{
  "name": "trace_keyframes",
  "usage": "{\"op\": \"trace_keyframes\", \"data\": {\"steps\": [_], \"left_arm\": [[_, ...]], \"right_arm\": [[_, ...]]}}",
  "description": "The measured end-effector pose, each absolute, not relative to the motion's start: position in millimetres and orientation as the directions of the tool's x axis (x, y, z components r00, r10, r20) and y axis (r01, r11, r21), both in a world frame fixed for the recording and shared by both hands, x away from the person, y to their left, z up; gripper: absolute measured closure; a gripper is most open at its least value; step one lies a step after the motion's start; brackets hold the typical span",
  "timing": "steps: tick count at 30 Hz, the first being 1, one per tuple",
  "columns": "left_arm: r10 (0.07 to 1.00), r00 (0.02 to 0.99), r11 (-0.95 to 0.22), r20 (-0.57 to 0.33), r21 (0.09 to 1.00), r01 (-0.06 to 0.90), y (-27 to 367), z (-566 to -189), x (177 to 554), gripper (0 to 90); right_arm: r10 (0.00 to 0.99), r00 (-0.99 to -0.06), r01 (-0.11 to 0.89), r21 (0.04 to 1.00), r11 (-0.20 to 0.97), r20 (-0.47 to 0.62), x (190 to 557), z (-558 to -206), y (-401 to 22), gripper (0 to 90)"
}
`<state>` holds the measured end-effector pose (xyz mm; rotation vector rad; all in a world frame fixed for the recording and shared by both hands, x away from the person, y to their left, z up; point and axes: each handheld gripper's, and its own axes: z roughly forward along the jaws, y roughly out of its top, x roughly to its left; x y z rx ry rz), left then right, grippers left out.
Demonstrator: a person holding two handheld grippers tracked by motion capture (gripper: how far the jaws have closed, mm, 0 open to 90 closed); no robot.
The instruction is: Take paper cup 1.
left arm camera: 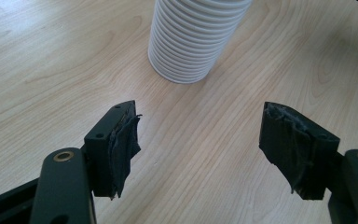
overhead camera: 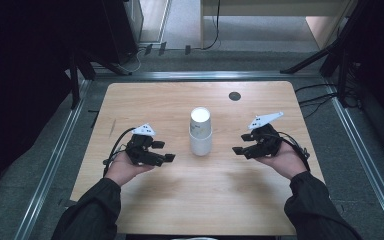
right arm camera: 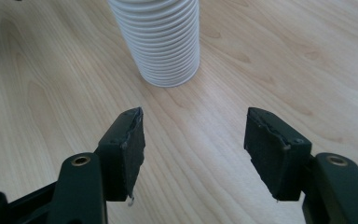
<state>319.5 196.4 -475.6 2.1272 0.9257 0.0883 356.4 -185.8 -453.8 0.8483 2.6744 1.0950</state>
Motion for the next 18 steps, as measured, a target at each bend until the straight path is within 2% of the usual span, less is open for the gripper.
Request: {"op": "trace_keyframes", "data": {"steps": [18], "left_arm": [[0.645,0.725,-0.400,-0.240,0.702,0.589,197.9,-474.0,318.9,28.5]], "right_arm": [[0.459,-0.888,0.389,0.574,0.721,0.025,379.0,-410.9,-165.9,37.2]]}}
